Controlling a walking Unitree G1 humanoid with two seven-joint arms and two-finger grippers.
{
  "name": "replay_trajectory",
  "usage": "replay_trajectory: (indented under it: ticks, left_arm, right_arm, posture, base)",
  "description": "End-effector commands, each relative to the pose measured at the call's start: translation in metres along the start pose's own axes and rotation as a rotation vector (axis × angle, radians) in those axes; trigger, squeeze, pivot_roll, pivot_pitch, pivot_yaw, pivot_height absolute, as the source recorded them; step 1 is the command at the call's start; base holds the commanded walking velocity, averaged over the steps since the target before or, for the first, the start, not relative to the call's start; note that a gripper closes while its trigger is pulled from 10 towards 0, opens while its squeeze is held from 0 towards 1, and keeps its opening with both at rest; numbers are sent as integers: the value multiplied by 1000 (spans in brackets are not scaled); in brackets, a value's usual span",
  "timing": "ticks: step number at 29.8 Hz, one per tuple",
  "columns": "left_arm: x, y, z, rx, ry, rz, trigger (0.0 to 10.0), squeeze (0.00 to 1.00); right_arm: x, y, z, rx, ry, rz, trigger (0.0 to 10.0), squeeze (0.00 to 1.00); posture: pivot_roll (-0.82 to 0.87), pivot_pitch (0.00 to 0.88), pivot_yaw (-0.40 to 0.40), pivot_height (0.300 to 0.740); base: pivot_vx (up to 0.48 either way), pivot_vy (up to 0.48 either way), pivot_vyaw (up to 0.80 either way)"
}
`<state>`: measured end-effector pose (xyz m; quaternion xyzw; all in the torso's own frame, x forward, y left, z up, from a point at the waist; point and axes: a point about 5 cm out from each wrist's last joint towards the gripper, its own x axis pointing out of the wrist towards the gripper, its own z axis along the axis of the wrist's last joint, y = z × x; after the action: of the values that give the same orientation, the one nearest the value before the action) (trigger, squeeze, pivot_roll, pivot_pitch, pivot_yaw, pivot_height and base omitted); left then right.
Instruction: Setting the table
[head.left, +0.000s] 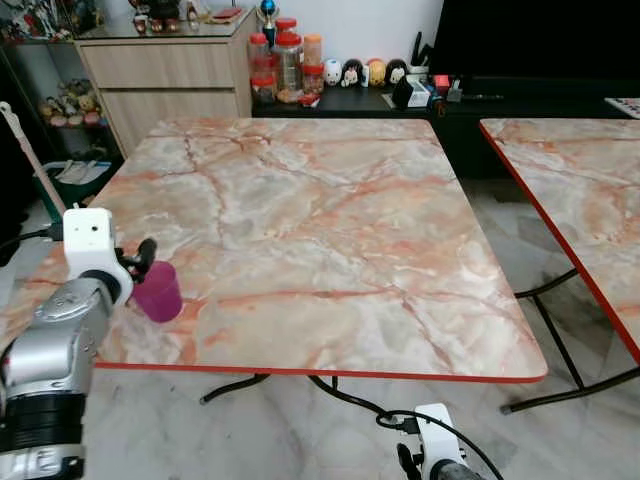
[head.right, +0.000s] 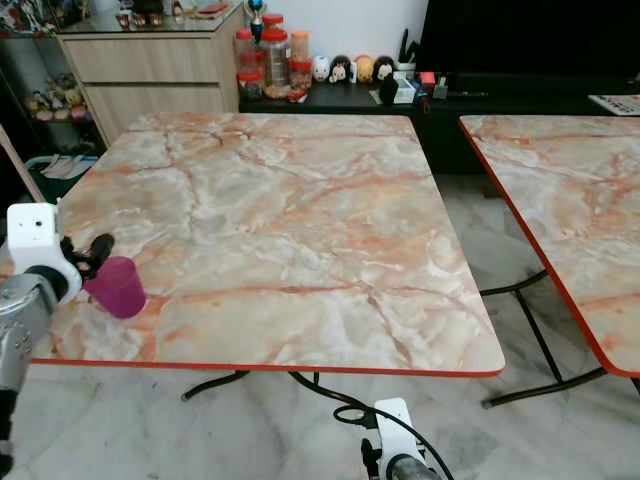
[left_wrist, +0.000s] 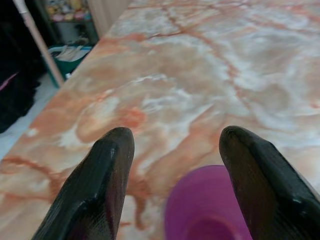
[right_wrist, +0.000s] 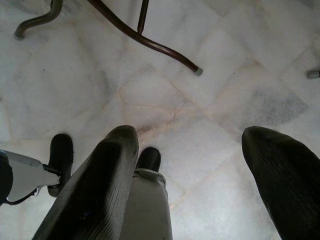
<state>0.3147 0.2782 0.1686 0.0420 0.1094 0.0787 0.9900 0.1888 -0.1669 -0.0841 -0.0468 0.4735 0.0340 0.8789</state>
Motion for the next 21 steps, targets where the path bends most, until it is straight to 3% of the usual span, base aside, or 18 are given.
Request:
replay_trajectory:
  ticks: [1,4,12,21]
  left_arm:
    - [-2,4,-1,8,22,13,10000,0]
    - [-3,5,1,-30,13,5,10000,0]
    - [-3,12,-6,22,92,20,10000,0]
    - [-2,14,-10,20,134,23,10000,0]
  right_arm:
    - [0,1,1,-9,4,7,10000,0]
    - [0,1,1,-16,5,8,10000,0]
    - [1,3,2,-18,6,18,10000,0]
    - [1,3,2,-16,7,20,10000,0]
  posture:
    - [57,0,-3,732]
    - [59,0,-2,732]
    - [52,0,1,732]
    - [50,0,1,732]
  base:
    - [0,0,0]
    - [0,0,0]
    - [0,0,0]
    - [0,0,0]
